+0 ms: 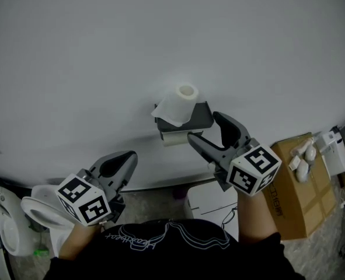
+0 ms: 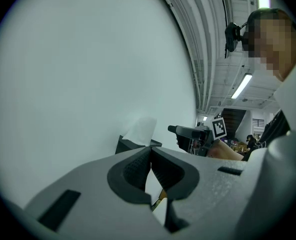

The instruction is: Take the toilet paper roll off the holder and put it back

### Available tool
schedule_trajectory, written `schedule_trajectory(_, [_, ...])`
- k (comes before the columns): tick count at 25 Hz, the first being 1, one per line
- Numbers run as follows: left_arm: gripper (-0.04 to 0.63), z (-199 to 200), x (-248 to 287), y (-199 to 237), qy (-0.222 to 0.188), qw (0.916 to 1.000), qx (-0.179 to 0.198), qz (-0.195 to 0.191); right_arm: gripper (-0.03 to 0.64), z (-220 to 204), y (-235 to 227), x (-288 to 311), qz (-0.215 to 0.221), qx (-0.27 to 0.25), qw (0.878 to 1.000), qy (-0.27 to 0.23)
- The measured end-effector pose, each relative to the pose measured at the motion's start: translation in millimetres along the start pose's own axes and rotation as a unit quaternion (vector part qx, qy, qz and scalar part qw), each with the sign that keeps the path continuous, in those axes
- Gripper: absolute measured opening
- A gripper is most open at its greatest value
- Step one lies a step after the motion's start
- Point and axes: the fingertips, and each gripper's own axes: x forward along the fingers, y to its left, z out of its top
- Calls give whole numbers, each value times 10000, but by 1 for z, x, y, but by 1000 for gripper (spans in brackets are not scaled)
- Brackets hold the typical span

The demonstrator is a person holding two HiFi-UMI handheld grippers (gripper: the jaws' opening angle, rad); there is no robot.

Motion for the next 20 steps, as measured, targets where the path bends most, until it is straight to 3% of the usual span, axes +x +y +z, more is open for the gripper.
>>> schedule_trajectory(10, [6, 9, -2, 27, -276, 9991, -253, 182, 381, 1, -21, 43, 209, -521, 9977, 376])
schedule_trajectory(20, [6, 12, -3, 50, -381, 9981, -302, 371, 382, -12, -30, 76, 260, -629, 9934, 923])
